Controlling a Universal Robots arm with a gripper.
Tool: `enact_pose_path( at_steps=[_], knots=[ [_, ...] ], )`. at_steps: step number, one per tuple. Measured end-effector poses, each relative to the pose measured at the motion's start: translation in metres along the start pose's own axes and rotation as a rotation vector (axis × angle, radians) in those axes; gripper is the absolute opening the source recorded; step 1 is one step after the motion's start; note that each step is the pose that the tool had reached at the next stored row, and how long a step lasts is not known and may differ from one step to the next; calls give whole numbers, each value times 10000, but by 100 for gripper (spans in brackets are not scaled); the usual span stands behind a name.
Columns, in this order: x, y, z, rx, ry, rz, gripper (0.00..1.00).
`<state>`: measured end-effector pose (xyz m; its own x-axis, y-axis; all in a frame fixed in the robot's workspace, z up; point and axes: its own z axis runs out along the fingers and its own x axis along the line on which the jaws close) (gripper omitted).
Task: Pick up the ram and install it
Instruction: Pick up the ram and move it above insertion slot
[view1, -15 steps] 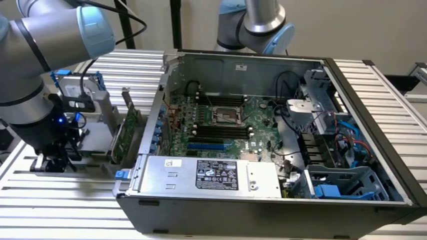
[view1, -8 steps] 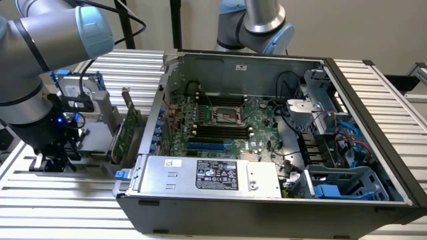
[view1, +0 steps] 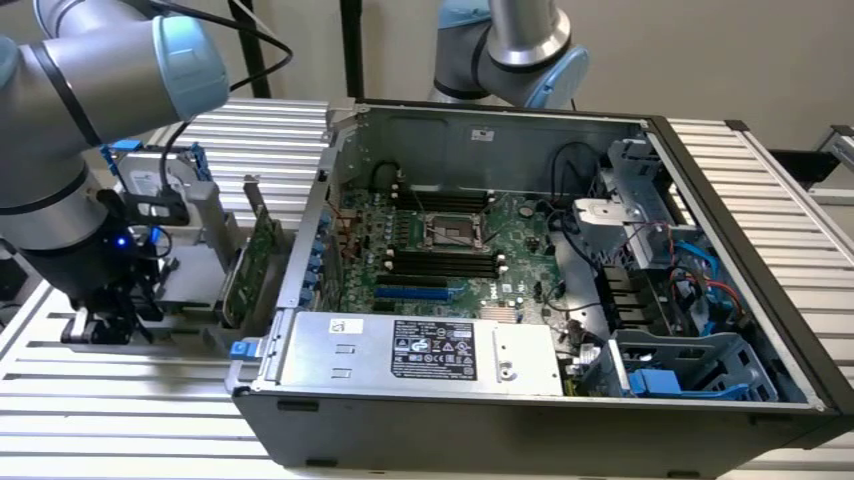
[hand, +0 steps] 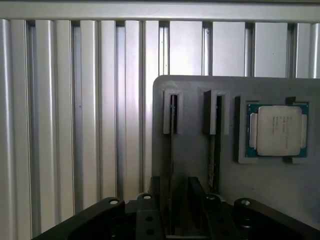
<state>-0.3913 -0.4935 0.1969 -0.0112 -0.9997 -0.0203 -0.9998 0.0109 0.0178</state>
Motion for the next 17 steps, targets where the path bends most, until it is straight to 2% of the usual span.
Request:
enact_pose_path(
  at_steps=[1,2,17],
  knots=[
    [-1,1,1,-1,0,9,100],
    [-3,1,2,0,-1,18,0],
    [-4,1,4,3,-3,83,0]
  ],
)
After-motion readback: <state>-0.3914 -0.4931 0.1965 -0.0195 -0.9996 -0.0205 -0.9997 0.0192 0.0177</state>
